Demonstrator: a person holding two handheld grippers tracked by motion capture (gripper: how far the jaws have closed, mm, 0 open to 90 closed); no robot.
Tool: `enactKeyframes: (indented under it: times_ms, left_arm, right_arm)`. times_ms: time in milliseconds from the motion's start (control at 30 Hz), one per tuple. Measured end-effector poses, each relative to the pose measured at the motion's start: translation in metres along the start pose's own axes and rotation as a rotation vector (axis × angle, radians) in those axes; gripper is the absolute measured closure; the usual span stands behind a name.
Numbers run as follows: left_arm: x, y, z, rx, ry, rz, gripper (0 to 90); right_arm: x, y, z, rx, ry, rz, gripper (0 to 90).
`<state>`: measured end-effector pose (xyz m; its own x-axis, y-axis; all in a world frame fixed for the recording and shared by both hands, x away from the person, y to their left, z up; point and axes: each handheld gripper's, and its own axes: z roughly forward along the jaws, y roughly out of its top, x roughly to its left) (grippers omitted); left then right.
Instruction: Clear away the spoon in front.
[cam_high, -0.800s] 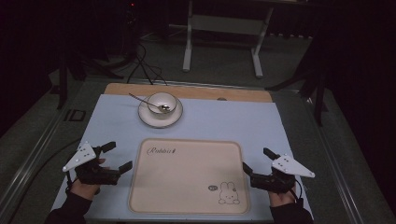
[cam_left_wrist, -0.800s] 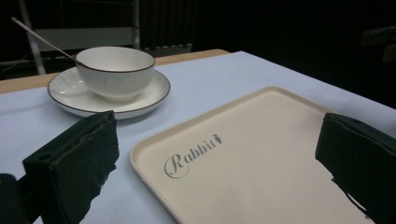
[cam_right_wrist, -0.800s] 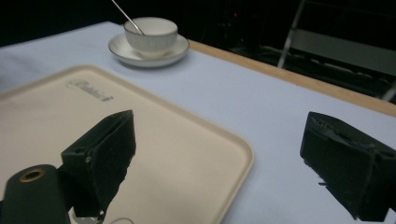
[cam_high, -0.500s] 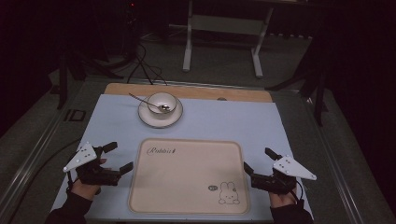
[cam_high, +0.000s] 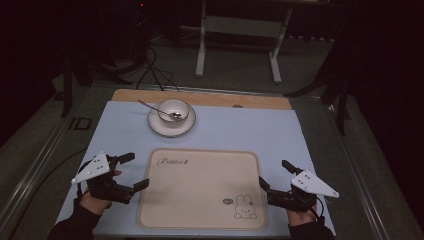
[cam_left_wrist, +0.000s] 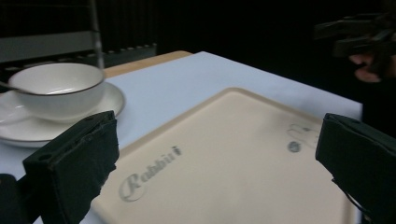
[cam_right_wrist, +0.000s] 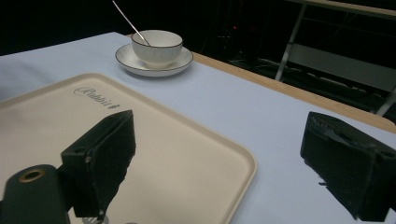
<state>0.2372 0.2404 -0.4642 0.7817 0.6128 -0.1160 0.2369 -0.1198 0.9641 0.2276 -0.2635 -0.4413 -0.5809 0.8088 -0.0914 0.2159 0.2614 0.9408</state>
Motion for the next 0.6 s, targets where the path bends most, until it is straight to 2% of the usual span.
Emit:
enactKeyframes:
  times_ms: [67,133,167,200,300,433,500,600]
  left_arm:
    - [-0.006,0.009,0.004,0.023,-0.02,0.007,0.0]
    - [-0.008,0.012,0.004,0.017,-0.029,0.009,0.0]
    - [-0.01,0.019,0.004,0.002,-0.044,0.007,0.0]
    - [-0.01,0.019,0.004,0.002,-0.044,0.007,0.0]
    - [-0.011,0.035,0.003,-0.024,-0.041,0.015,0.0]
    - [-0.01,0.046,0.006,-0.018,-0.038,0.029,0.0]
    - [-0.008,0.053,0.008,-0.013,-0.04,0.034,0.0]
    - [-0.001,0.068,0.012,-0.023,-0.02,0.044,0.0]
  right_arm:
    - [0.001,0.0,0.0,0.0,0.001,0.002,10.2]
    - [0.003,0.0,0.001,0.001,0.004,-0.009,10.2]
    - [0.004,0.001,0.001,0.0,0.006,-0.014,10.1]
    - [0.005,0.001,0.001,-0.005,0.01,-0.021,10.1]
    - [0.007,0.002,0.003,-0.003,0.018,-0.03,10.1]
    - [0.008,0.003,0.004,-0.001,0.024,-0.034,10.1]
    - [0.008,0.003,0.004,-0.002,0.023,-0.034,10.1]
    - [0.009,0.003,0.004,-0.004,0.025,-0.035,10.2]
